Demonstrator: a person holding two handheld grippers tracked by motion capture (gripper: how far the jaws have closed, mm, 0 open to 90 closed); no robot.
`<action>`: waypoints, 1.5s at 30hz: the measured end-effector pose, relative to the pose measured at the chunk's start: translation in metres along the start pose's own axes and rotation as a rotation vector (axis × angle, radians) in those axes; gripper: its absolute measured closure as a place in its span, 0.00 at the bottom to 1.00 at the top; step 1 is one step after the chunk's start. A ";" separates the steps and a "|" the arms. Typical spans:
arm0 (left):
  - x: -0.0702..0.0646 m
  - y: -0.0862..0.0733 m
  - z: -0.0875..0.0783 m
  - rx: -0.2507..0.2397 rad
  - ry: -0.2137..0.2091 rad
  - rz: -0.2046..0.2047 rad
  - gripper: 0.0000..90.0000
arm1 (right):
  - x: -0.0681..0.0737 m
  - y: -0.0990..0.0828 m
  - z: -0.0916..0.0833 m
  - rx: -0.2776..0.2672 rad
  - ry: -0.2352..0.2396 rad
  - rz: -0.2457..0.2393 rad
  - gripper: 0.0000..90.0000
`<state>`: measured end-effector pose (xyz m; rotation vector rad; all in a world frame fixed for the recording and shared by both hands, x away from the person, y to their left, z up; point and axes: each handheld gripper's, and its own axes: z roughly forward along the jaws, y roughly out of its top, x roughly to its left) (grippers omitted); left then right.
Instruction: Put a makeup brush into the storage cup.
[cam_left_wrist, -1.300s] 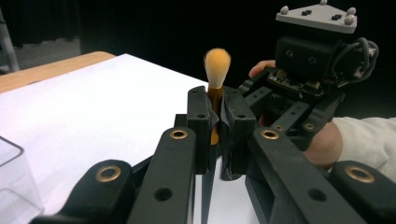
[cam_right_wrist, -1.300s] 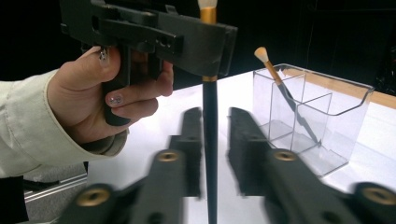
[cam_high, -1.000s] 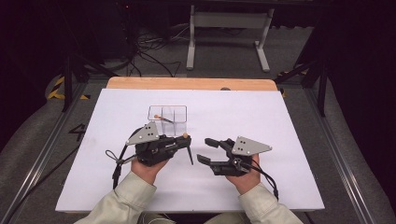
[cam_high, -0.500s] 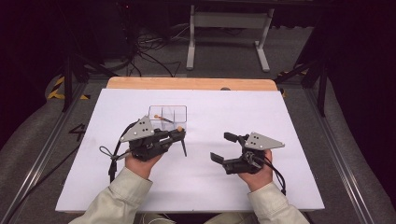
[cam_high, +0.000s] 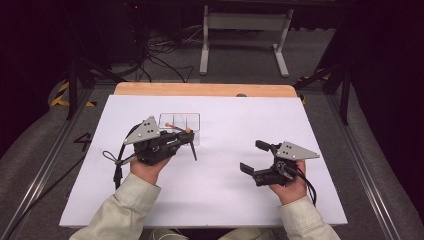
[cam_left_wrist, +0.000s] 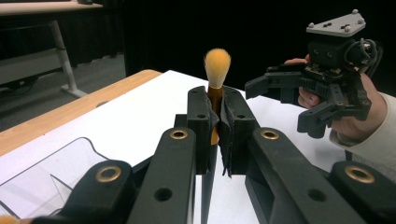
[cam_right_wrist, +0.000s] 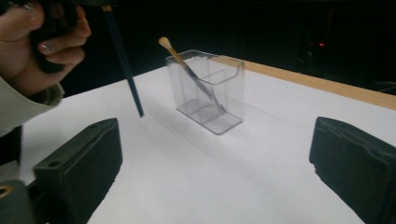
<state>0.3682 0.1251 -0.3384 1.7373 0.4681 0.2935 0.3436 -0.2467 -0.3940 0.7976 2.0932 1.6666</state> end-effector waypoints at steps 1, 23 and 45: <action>0.001 0.000 0.000 0.001 0.000 0.000 0.93 | -0.002 -0.001 -0.002 0.001 -0.026 0.002 0.01; 0.023 0.015 0.002 0.000 0.063 0.003 0.93 | -0.010 -0.015 -0.013 -0.001 -0.182 -0.085 0.01; 0.053 0.024 0.003 -0.021 0.165 -0.018 0.93 | -0.020 -0.030 -0.024 0.053 -0.226 -0.050 0.01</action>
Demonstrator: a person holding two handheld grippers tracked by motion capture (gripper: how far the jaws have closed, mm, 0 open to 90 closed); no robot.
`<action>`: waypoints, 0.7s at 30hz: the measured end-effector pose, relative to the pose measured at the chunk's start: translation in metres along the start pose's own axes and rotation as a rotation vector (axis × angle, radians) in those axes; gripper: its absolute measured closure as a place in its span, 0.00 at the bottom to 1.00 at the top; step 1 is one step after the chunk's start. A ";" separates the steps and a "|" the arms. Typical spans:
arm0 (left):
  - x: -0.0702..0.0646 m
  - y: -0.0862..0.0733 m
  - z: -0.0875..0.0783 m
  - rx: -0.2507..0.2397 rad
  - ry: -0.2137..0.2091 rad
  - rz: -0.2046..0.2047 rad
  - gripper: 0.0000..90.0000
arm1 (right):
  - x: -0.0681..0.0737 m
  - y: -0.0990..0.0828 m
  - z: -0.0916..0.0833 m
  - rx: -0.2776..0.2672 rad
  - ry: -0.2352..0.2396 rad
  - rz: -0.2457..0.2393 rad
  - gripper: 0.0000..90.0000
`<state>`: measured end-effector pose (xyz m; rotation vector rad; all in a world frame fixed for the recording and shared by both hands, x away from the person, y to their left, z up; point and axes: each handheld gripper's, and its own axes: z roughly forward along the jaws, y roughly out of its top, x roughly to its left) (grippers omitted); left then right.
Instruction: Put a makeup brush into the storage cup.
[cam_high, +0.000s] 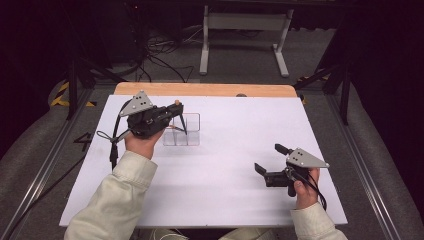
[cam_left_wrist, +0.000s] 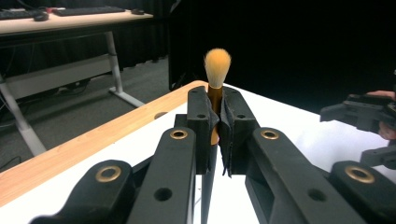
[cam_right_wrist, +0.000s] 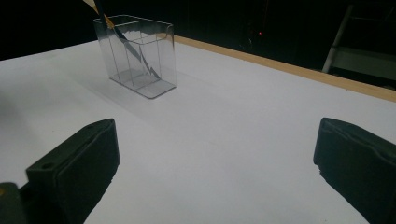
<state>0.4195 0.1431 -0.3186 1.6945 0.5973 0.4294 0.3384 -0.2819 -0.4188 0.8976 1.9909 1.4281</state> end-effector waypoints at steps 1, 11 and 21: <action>0.001 0.000 0.000 -0.003 0.003 0.001 0.93 | 0.000 0.000 0.000 0.000 -0.001 0.002 0.01; 0.013 0.002 0.003 -0.020 0.055 0.004 0.93 | -0.001 -0.003 -0.001 0.008 -0.001 0.005 0.01; 0.025 0.000 0.008 -0.024 0.102 -0.017 0.93 | -0.002 -0.005 -0.003 0.012 -0.004 0.008 0.01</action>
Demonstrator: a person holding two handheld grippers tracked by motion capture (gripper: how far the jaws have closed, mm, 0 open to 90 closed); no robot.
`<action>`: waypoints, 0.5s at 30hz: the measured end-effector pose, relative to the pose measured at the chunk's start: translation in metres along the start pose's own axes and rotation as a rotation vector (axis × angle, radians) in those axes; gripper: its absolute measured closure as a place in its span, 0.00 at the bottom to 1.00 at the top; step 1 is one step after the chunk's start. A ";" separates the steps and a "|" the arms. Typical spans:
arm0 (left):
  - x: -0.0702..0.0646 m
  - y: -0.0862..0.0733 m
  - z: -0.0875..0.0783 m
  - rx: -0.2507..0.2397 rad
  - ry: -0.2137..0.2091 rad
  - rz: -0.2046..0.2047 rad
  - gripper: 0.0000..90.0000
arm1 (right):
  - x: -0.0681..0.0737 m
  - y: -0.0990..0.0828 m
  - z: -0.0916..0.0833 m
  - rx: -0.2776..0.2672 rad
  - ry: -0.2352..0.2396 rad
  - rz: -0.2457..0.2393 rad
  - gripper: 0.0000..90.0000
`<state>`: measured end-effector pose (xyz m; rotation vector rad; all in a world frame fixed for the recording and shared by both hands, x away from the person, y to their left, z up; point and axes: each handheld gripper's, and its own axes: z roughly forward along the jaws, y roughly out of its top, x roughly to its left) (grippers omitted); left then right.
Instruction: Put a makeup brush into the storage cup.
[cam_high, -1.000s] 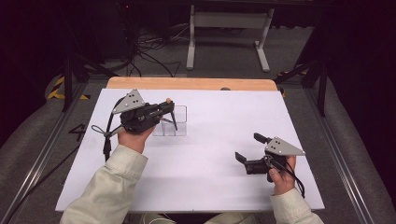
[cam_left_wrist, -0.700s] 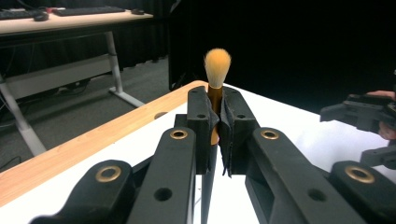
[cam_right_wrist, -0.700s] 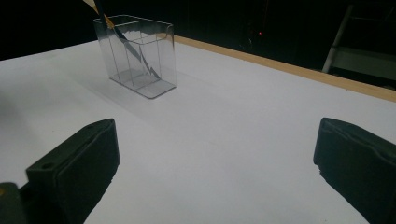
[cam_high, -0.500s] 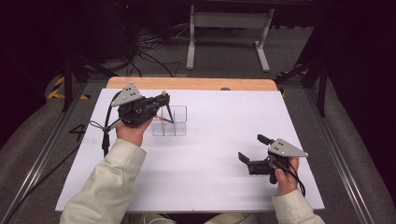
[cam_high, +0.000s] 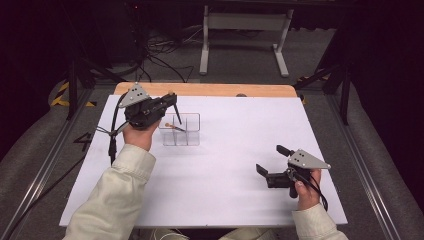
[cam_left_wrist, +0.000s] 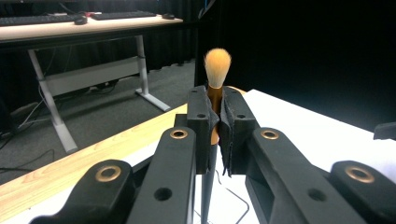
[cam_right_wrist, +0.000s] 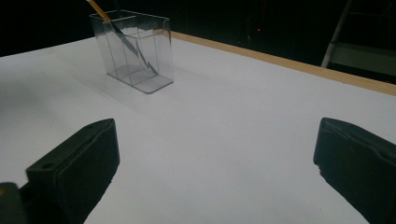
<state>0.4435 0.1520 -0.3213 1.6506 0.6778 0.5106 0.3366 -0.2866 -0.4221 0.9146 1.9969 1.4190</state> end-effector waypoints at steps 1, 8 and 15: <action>0.000 0.000 0.000 0.000 0.000 0.000 0.93 | 0.000 0.000 0.000 0.000 0.000 0.000 0.01; 0.006 -0.004 0.006 -0.020 0.014 -0.004 0.93 | 0.001 0.000 0.001 -0.005 0.007 -0.003 0.01; 0.009 -0.009 0.012 -0.007 0.027 0.019 0.93 | 0.001 0.000 0.001 -0.005 0.012 -0.001 0.01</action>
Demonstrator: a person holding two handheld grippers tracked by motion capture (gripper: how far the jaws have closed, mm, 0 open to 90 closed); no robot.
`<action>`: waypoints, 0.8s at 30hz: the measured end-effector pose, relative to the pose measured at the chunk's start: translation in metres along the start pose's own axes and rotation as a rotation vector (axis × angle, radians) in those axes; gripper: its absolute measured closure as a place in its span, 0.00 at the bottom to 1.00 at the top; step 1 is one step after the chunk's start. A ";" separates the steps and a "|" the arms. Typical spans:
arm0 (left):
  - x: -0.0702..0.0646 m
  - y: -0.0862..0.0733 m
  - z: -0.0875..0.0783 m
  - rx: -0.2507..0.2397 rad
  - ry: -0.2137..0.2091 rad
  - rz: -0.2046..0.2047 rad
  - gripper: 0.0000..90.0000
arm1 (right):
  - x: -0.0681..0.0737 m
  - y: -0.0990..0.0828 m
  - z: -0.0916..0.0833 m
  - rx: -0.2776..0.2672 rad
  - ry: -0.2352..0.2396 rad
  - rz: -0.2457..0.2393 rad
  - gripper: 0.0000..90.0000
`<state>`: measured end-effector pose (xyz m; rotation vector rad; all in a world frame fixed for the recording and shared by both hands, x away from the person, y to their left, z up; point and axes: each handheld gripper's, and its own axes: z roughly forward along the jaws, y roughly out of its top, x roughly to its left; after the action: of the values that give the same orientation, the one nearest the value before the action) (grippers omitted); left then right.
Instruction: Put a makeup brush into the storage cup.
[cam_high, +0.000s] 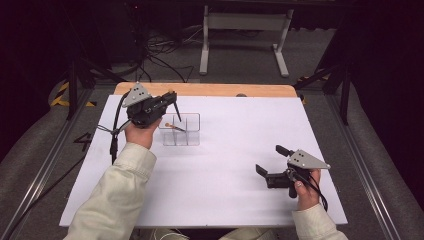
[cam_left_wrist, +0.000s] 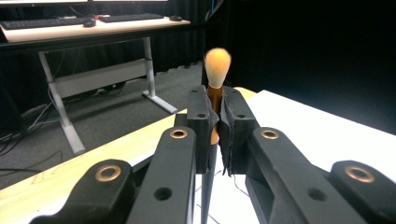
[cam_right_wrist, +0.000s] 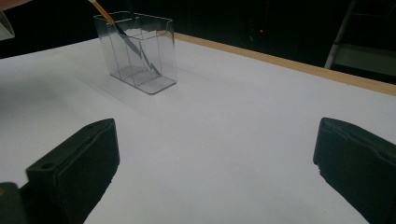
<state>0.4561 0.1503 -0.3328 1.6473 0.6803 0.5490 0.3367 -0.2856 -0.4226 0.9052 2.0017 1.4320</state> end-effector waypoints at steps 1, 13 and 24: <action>0.000 -0.001 0.001 0.003 0.000 0.008 0.93 | 0.000 0.000 0.000 -0.002 0.004 -0.001 0.01; 0.008 -0.018 0.009 0.032 -0.003 -0.001 0.93 | 0.000 0.000 0.000 0.000 0.006 -0.002 0.01; 0.009 -0.023 0.012 0.061 -0.012 0.000 0.93 | 0.001 0.000 0.001 -0.001 0.015 -0.002 0.01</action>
<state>0.4681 0.1510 -0.3577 1.7062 0.6943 0.5217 0.3365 -0.2849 -0.4232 0.8945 2.0118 1.4431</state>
